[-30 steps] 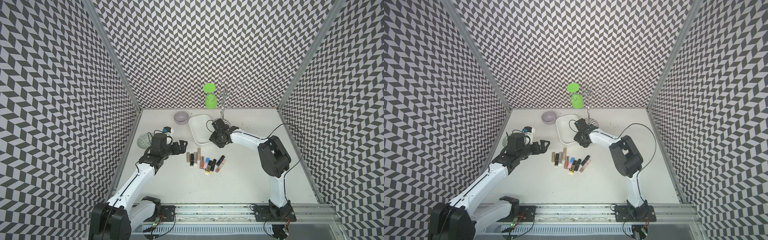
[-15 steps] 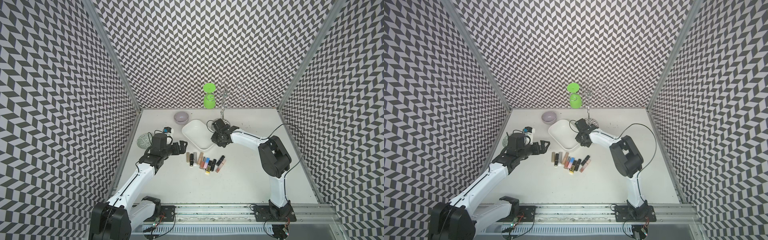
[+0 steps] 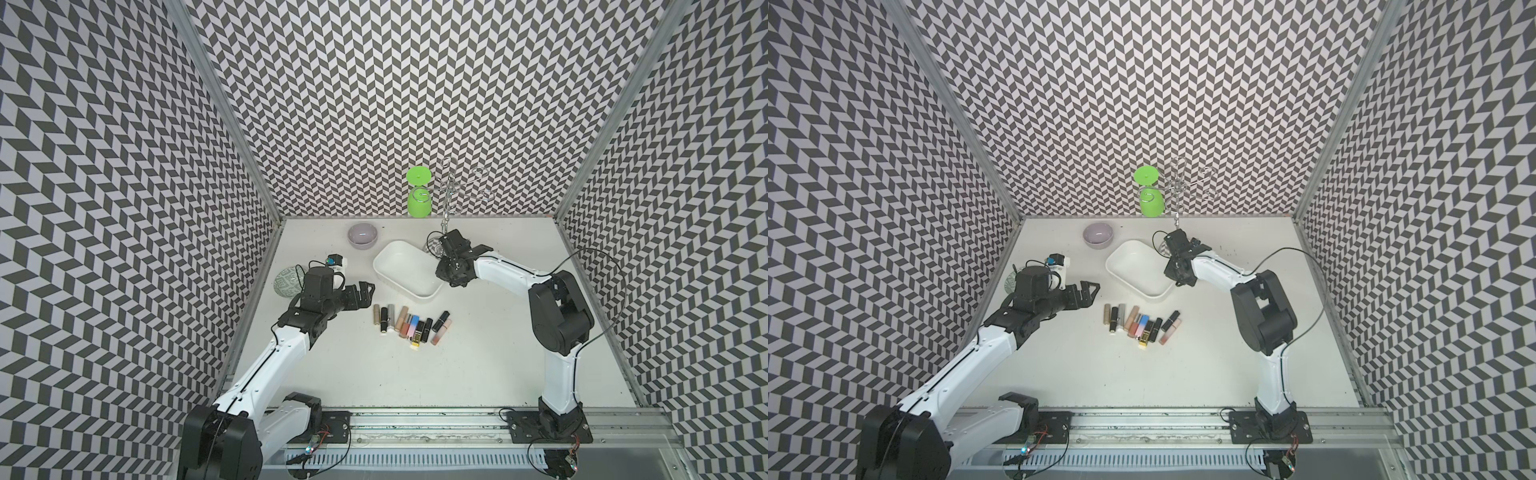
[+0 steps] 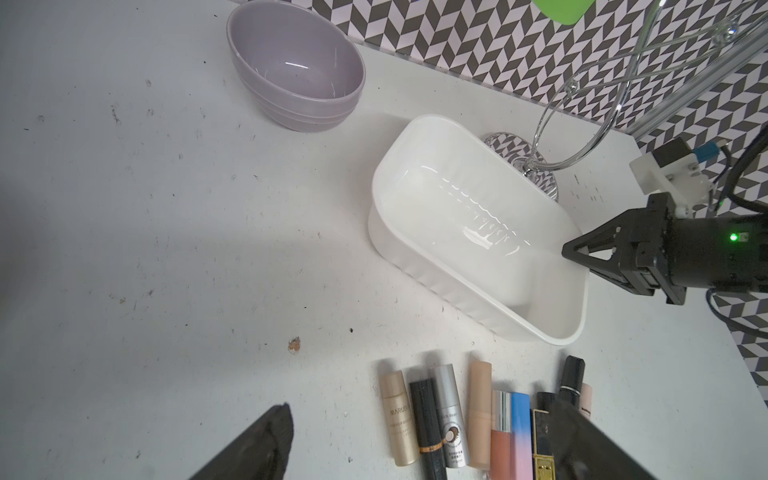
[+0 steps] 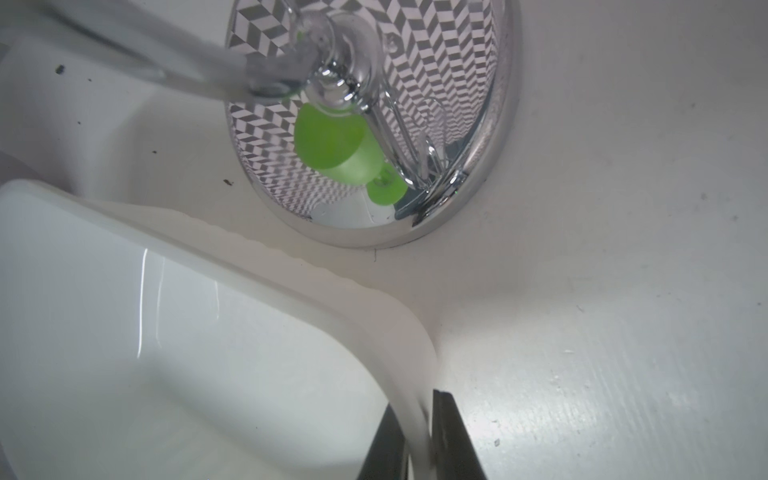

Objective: Put the lipstick into the storage box
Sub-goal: Adjust the storage box at the center of the board.

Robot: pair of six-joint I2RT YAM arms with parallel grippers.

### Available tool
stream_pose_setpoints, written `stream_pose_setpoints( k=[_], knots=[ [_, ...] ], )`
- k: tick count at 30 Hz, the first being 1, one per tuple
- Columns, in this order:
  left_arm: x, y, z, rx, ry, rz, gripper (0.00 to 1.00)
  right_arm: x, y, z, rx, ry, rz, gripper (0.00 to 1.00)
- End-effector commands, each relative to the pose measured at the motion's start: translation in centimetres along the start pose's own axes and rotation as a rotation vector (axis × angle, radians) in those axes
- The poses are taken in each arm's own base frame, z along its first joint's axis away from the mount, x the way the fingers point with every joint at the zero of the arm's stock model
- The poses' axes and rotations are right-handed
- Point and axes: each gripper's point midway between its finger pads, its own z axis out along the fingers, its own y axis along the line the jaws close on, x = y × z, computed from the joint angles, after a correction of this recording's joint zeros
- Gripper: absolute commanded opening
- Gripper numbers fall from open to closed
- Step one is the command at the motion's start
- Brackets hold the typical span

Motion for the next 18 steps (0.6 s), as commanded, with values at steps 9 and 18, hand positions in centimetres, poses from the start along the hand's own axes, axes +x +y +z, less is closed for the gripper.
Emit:
stream_pose_setpoints(
  k=[9,18],
  knots=[
    [-1.1,-0.6,-0.2,0.029,-0.028,0.000,0.99,-3.6,-1.2,-2.2,0.015,-0.090,-0.316,0.14],
    [-1.0,-0.7,-0.1,0.033,-0.022,-0.007,0.99,-3.1,-2.5,-1.4,-0.056,-0.003,-0.467,0.14]
  ],
)
